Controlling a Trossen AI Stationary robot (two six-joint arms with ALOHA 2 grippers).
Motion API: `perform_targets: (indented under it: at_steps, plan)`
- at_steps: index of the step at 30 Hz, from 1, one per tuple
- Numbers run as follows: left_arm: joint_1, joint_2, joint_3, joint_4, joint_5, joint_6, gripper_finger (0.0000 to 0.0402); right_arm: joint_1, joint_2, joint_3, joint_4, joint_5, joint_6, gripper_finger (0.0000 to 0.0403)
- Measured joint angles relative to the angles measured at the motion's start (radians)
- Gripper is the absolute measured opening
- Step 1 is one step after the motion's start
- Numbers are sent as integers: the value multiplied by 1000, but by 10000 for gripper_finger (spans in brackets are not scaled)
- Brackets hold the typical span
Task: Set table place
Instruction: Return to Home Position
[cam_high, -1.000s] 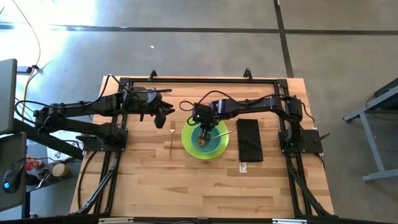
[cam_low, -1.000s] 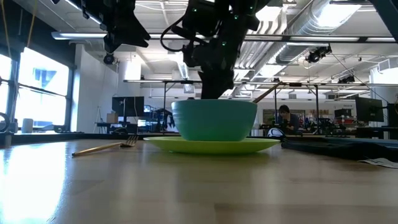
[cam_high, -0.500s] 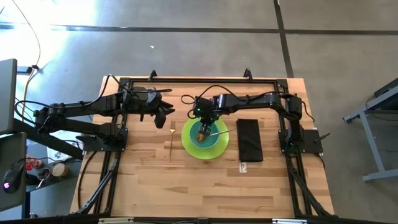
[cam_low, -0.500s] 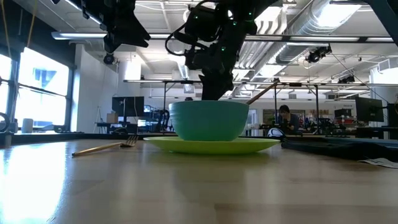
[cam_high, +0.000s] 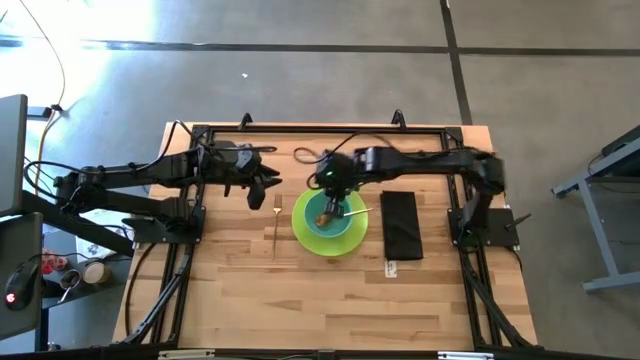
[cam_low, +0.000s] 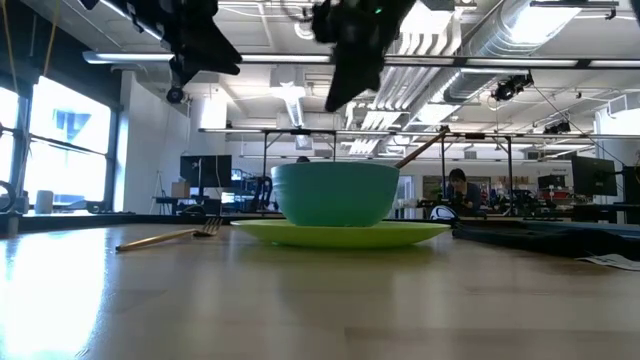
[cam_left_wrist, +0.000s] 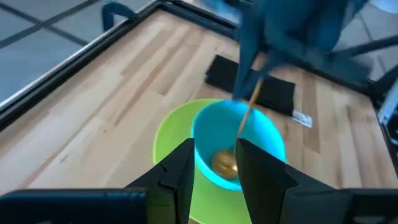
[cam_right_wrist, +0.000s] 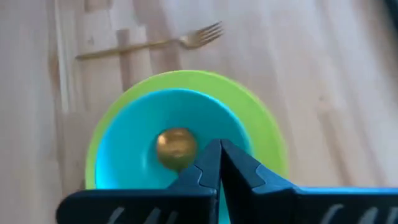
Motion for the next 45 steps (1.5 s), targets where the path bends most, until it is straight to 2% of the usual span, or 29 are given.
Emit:
perform_targets:
  at_steps: [2,5,10,14,19,23,25,28,37,45]
  plan:
    - [-11,-15,-35,30,4,3,106,-5,-89,-54,20,23,1,0]
    - [-15,-61,-120,144,11,-4,106,-7,-275,-214,113,74,33,0]
    - [-15,-202,-302,384,45,1,106,-5,-672,-566,327,74,154,0]
    - [-14,-338,-424,494,63,34,103,-6,-982,-773,431,63,178,0]
    - [8,-498,-562,525,68,-8,68,-24,-1318,-965,525,55,165,0]
    - [63,-616,-677,565,112,-87,25,-40,-1518,-1101,550,55,186,0]
    - [92,-668,-727,596,144,-129,7,-40,-1592,-1167,546,55,215,0]
    - [125,-728,-780,598,181,-181,7,-40,-1673,-1248,547,55,247,0]
    - [177,-779,-786,533,209,-180,4,-40,-1829,-1394,546,64,221,0]
    - [182,-778,-785,435,230,-183,1,-40,-1840,-1502,547,81,225,0]
